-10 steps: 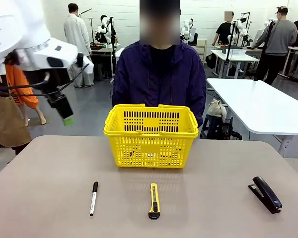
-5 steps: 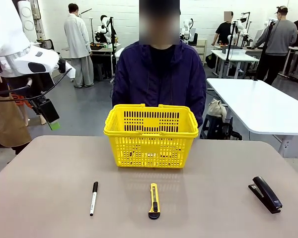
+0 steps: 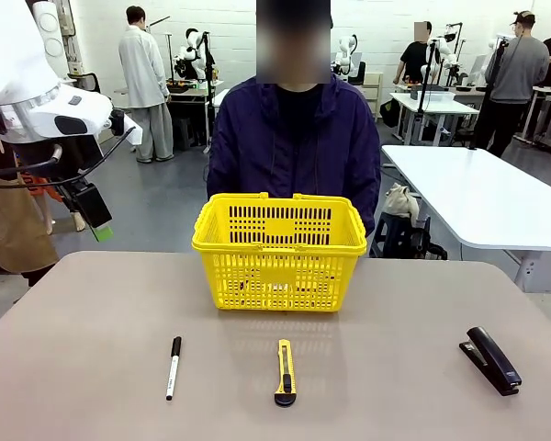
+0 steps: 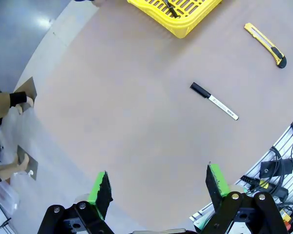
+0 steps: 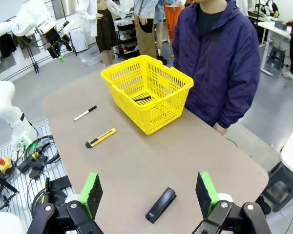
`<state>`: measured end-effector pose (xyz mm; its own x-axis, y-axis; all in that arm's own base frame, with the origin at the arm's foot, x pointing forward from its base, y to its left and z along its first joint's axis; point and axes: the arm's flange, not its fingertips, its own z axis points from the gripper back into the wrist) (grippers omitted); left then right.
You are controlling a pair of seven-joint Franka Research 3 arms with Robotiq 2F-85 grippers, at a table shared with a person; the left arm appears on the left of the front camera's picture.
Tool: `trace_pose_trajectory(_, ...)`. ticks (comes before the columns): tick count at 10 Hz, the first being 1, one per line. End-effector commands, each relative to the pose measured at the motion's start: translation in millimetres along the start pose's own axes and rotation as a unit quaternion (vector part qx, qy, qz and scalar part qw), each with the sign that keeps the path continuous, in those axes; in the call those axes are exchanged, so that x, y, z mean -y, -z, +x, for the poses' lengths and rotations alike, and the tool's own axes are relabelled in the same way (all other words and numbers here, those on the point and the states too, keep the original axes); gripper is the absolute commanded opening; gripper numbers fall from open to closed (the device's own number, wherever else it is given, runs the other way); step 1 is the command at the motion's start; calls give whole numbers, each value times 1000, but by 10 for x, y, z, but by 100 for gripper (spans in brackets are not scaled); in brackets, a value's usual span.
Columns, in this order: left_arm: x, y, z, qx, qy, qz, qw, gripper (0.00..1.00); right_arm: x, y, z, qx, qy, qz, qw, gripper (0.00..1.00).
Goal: Place the items the person wants into the basket.
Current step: Pick up the item the person points to and place it in the Market Basket.
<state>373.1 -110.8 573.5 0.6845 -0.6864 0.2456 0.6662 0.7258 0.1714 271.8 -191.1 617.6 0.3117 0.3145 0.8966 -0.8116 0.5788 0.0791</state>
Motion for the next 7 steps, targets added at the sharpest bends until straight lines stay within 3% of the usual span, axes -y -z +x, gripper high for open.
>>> trace_pose_trajectory(1,6,-12,-6,2,3,0,1000,100,18,6,24,16,-7,3,1000,100)
trace_pose_trajectory(2,0,0,0,0,0,0,1000,100,18,6,24,16,-7,3,1000,100)
trace_pose_trajectory(3,-260,-119,-215,62,19,-70,995,100,18,6,24,16,-7,3,1000,100)
trace_pose_trajectory(5,-703,-466,-777,185,39,-182,965,100,18,6,24,16,-7,3,1000,100)
trace_pose_trajectory(7,-1131,-708,-1361,269,119,-227,928,100,18,6,24,16,-7,3,1000,100)
